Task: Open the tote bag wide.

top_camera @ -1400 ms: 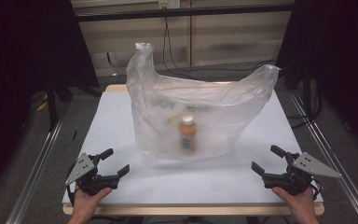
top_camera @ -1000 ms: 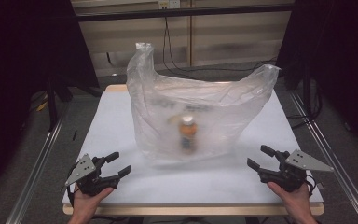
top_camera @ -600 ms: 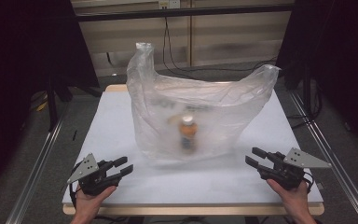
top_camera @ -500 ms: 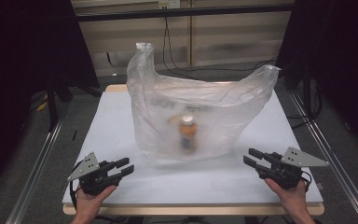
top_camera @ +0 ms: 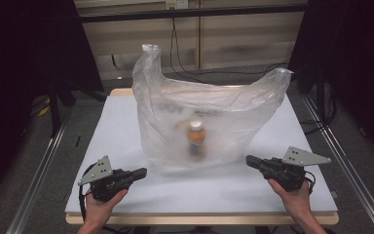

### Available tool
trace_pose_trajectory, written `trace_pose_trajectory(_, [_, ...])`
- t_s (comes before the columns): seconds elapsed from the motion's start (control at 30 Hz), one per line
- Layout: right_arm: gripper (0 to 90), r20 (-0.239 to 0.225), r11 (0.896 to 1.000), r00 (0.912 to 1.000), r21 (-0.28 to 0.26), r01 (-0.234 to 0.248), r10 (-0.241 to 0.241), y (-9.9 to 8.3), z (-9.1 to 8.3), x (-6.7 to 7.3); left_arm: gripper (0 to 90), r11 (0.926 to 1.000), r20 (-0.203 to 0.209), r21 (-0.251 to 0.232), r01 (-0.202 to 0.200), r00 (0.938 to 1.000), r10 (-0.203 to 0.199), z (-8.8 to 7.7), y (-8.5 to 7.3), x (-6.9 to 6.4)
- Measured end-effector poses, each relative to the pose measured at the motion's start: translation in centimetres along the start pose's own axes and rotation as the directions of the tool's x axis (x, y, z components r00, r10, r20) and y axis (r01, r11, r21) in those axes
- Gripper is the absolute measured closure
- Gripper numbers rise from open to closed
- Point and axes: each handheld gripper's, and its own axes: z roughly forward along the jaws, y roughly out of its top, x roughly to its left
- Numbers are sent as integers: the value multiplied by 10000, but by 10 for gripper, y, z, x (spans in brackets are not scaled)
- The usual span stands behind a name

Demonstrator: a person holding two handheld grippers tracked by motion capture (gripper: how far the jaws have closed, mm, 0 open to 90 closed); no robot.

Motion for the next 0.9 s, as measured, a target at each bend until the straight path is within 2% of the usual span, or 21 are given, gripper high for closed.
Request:
trace_pose_trajectory(0.1, [900, -27, 9999, 9999, 71, -127, 127, 5, 2, -2, 900, 9998, 122, -84, -180, 9998, 181, 5, 10, 0])
trace_pose_trajectory(0.13, [900, -164, 9999, 9998, 59, -134, 135, 11, 3, -3, 900, 9996, 271, -221, -152, 9995, 158, 10, 17, 0])
trace_pose_trajectory(0.2, [900, -180, 9999, 9998, -2, -109, 109, 14, 4, -3, 900, 9994, 377, -331, -79, 9992, 92, 13, 20, 0])
trace_pose_trajectory(0.33, [900, -326, 9999, 9995, -165, -19, 14, 30, 8, -4, 900, 9988, 460, -421, -258, 9986, 277, 23, 31, -2])
trace_pose_trajectory(0.47, [900, -377, 9998, 9993, -215, 36, -44, 35, 12, -3, 900, 9977, 680, -465, -493, 9963, 524, 31, 41, -6])
trace_pose_trajectory(0.63, [900, -636, 9991, 9977, -387, 195, -219, 50, 20, 0, 900, 9957, 687, -685, -628, 9953, 675, 35, 55, -5])
trace_pose_trajectory(0.73, [900, -643, 9983, 9975, -509, 277, -309, 60, 23, 1, 900, 9938, 717, -815, -756, 9941, 815, 38, 63, -4])
trace_pose_trajectory(0.8, [900, -686, 9978, 9970, -591, 314, -354, 63, 24, 1, 900, 9929, 837, -960, -700, 9934, 781, 41, 67, -3])
trace_pose_trajectory(0.9, [900, -639, 9969, 9972, -716, 340, -386, 71, 25, 2, 900, 9926, 834, -962, -748, 9931, 829, 43, 73, -1])
